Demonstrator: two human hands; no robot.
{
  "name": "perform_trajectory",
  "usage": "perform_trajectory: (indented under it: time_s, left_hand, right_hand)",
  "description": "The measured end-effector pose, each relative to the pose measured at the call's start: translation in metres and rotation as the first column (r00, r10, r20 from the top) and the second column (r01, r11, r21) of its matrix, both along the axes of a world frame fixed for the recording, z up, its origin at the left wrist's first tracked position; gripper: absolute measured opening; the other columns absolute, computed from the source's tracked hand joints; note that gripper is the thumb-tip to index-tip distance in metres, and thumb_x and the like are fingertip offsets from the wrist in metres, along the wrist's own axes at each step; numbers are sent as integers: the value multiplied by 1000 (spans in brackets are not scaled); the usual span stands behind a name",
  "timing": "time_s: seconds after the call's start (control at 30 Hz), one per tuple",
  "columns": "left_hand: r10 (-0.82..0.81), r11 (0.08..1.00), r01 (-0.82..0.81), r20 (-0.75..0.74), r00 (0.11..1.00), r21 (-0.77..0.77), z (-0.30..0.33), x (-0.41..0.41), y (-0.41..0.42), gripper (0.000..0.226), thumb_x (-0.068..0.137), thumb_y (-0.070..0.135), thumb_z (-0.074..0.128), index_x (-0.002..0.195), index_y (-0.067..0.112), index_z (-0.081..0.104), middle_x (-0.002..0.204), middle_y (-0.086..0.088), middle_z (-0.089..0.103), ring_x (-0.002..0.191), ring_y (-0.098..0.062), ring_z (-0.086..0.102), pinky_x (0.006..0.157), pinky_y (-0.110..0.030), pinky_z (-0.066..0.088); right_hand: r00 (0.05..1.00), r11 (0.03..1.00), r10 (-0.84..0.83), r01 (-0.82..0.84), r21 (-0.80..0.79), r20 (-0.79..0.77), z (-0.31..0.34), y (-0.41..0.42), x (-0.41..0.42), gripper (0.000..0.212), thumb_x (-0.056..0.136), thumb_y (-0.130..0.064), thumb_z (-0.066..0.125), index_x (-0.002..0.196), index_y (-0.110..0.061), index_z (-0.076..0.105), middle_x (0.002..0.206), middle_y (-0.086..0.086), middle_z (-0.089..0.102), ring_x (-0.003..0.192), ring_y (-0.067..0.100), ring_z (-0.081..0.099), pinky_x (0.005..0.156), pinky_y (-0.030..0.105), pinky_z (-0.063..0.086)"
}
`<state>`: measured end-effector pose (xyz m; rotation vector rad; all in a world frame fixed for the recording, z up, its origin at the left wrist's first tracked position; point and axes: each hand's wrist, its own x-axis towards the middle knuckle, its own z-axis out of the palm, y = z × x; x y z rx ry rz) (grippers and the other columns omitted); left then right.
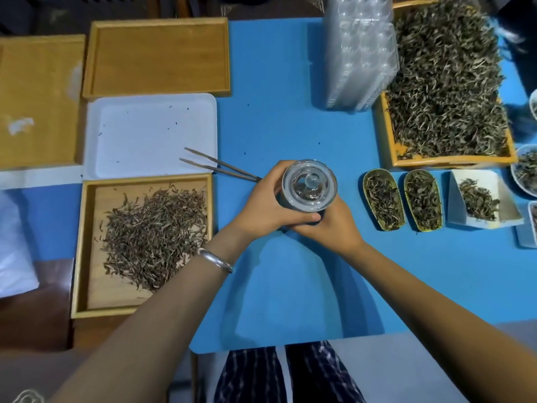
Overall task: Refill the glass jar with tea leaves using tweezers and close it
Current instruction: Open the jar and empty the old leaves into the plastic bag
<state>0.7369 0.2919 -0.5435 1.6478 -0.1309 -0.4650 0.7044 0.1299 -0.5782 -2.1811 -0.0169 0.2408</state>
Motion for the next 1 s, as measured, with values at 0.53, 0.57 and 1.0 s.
perform_trajectory:
  time_s: [0.53,0.57,1.0]
  left_hand:
    - [43,995,-47,-44,998,-87,-7,-10,-6,77,55,9,91,123,17,54,117,2,67,108,-10,64,94,-25,50]
    - [57,992,-62,-54,997,-111,-7,-11,-7,70,59,7,87,121,17,54,114,2,66,105,-8,64,93,-24,50]
    - [67,998,-67,26,997,7,-17,-8,-8,45,72,16,73,104,44,57,110,4,65,100,-11,63,94,-41,53]
  right_hand:
    - [974,996,-89,90,3,208,91,-2,-11,69,80,-49,64,134,-14,42,134,-3,49,124,9,47,102,22,37]
    - [976,997,-28,41,-58,216,94,6,-5,75,76,-52,68,135,-14,42,134,-3,48,126,10,45,103,21,35]
    - [962,952,78,6,-307,263,84,30,7,67,68,-36,75,126,-11,55,114,8,56,102,26,58,83,37,49]
